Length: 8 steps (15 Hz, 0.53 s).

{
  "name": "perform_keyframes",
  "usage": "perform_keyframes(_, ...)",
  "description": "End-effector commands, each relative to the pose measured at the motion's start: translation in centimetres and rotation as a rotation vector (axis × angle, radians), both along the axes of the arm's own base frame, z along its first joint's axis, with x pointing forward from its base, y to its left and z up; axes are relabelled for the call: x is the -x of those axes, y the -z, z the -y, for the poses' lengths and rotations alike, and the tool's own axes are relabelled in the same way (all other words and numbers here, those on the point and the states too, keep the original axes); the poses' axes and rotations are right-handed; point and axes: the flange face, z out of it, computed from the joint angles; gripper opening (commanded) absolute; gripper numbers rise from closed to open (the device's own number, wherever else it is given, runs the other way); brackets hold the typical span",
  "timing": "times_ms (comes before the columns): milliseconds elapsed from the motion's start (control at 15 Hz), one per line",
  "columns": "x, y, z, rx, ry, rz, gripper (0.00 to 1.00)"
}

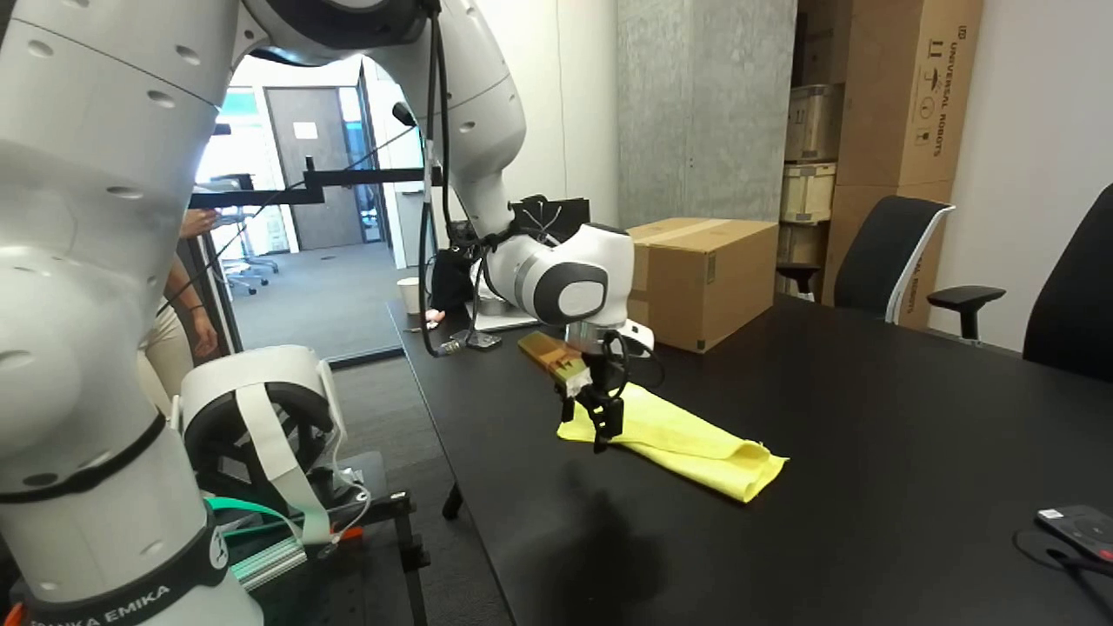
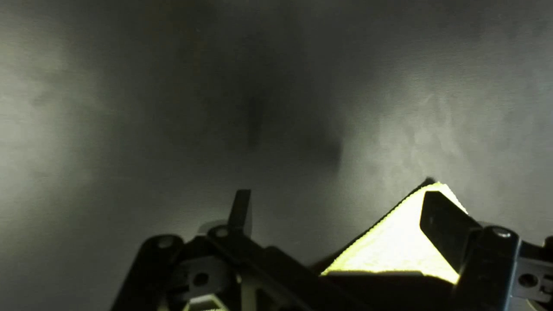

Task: Fold the cloth

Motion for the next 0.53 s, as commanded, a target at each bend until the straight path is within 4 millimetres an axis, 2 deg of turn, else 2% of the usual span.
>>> perform_keyframes(0,0.2,0.5,-1.9,-0.005,-0.016,0.021,1.0)
perform_keyframes(467,1.0,1.4,-5.6,-0.024,-0.072,0.028,1.0)
